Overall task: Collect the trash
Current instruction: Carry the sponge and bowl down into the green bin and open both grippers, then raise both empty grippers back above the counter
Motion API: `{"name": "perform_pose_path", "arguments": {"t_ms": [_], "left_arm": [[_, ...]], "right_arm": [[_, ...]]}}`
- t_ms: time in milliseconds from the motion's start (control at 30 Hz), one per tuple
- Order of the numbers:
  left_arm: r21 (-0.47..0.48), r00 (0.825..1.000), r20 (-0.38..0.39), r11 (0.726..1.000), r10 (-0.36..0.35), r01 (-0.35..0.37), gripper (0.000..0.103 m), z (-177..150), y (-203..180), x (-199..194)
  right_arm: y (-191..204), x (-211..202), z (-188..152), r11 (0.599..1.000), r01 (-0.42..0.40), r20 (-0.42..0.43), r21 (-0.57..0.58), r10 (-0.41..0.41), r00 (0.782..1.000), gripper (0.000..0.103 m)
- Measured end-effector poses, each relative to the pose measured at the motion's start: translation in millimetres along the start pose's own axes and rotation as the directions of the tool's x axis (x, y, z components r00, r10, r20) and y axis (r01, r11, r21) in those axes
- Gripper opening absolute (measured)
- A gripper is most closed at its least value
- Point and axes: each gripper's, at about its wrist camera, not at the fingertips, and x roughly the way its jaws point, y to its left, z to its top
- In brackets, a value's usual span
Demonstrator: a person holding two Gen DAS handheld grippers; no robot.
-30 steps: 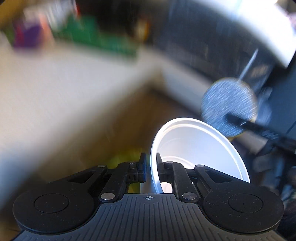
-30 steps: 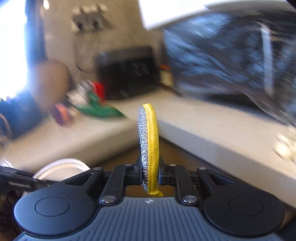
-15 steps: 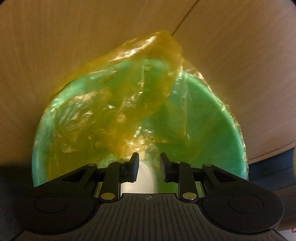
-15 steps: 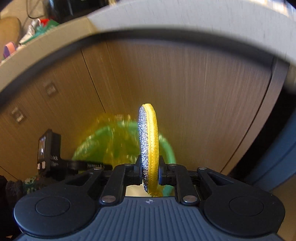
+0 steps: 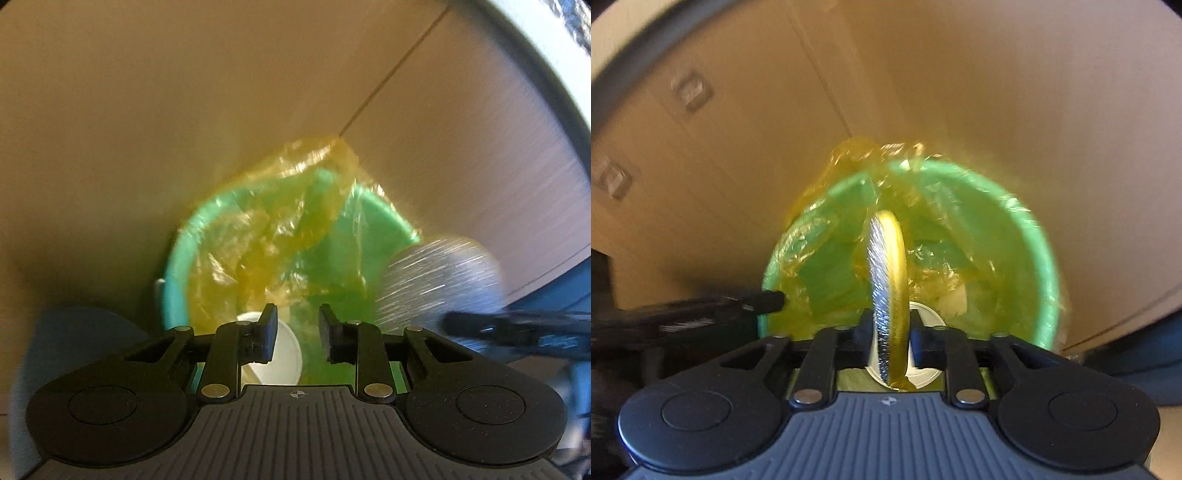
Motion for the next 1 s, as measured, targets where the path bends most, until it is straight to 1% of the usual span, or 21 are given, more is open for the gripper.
{"name": "perform_pose_path", "arguments": {"t_ms": [33,100,167,267,333,433,500,533,567,600,633,667,700,733,767,833,867,900,933,967,1000], "left_arm": [[-0.008,1.0,0.008,1.0,-0.001,0.001,0.028,0.7,1.5,-4.7],[-0.027,1.0,0.024,1.0,0.005,-0.004,0.028,1.0,6.4,-16.2],[-0.035,0.999,0.036,0.999,0.025,-0.023,0.028,-0.2,8.2,-22.5],[-0.045,0.998,0.054,0.999,0.033,-0.03,0.027,-3.3,9.5,-36.0],[-0.039,0.996,0.082,0.999,0.03,-0.027,0.027,-5.4,8.6,-49.8],[-0.013,0.994,0.108,1.0,0.019,-0.018,0.027,-2.8,-4.8,-75.1],[0.04,0.993,0.118,0.999,-0.029,0.024,0.027,5.0,-24.1,-102.5],[0.088,0.988,0.142,0.995,-0.057,0.045,0.027,10.5,-36.6,-120.7],[0.143,0.981,0.178,0.988,-0.074,0.049,0.027,16.5,-50.2,-141.6],[0.194,0.971,0.222,0.98,-0.084,0.04,0.027,22.7,-63.1,-163.6],[0.23,0.959,0.267,0.973,-0.092,0.029,0.027,28.2,-73.8,-184.5],[0.261,0.943,0.315,0.965,-0.106,0.022,0.027,35.6,-84.0,-208.3],[0.281,0.928,0.352,0.96,-0.121,0.019,0.027,42.7,-91.0,-228.6],[0.293,0.912,0.389,0.956,-0.13,0.011,0.027,51.2,-96.6,-248.9],[0.299,0.896,0.426,0.954,-0.128,-0.006,0.027,60.8,-100.7,-267.7],[0.291,0.857,0.507,0.954,-0.088,-0.075,0.027,82.6,-104.9,-300.4],[0.268,0.832,0.552,0.955,-0.043,-0.129,0.027,94.4,-105.9,-315.1],[0.227,0.802,0.597,0.956,0.013,-0.184,0.027,106.0,-104.5,-328.4],[0.161,0.765,0.639,0.959,0.078,-0.232,0.027,118.1,-99.0,-341.4],[0.091,0.732,0.668,0.962,0.133,-0.257,0.027,127.8,-91.7,-353.3],[0.028,0.708,0.684,0.963,0.177,-0.267,0.027,135.6,-82.2,-364.4]], "right_arm": [[5.3,3.0,0.6,1.0,0.012,0.001,-0.019,-0.012,1.0,0.05],[14.7,3.7,1.0,0.998,0.038,0.021,-0.057,-0.037,0.999,0.062],[20.4,1.3,1.0,0.995,0.061,0.042,-0.082,-0.058,0.997,0.064],[29.8,0.4,3.2,0.985,0.127,0.092,-0.118,-0.117,0.989,0.073],[39.8,-3.9,2.6,0.969,0.195,0.149,-0.154,-0.173,0.974,0.078],[54.7,-17.8,5.1,0.942,0.27,0.211,-0.2,-0.228,0.95,0.078],[64.0,-36.5,12.8,0.934,0.287,0.242,-0.213,-0.234,0.942,0.078],[68.0,-48.1,17.5,0.932,0.291,0.267,-0.214,-0.231,0.936,0.078],[72.3,-61.1,23.2,0.931,0.297,0.301,-0.212,-0.227,0.926,0.078],[76.3,-75.4,29.3,0.93,0.304,0.342,-0.206,-0.223,0.913,0.08],[81.1,-90.3,36.0,0.93,0.313,0.387,-0.194,-0.22,0.895,0.087],[85.7,-105.6,42.8,0.93,0.324,0.436,-0.173,-0.222,0.872,0.09],[90.7,-121.5,49.2,0.931,0.335,0.485,-0.143,-0.23,0.844,0.094],[95.7,-136.7,55.0,0.934,0.338,0.527,-0.116,-0.231,0.818,0.095],[100.8,-151.8,61.0,0.94,0.326,0.562,-0.102,-0.216,0.799,0.096],[110.1,-182.0,72.5,0.958,0.267,0.607,-0.104,-0.152,0.78,0.101],[114.6,-194.3,80.0,0.964,0.238,0.619,-0.116,-0.117,0.777,0.101],[122.2,-205.4,87.7,0.968,0.216,0.626,-0.124,-0.093,0.774,0.101],[129.6,-212.8,95.2,0.971,0.201,0.634,-0.131,-0.073,0.77,0.101],[136.4,-221.1,101.3,0.973,0.186,0.646,-0.137,-0.055,0.762,0.101],[143.6,-227.6,106.6,0.974,0.17,0.658,-0.147,-0.031,0.752,0.101]]}}
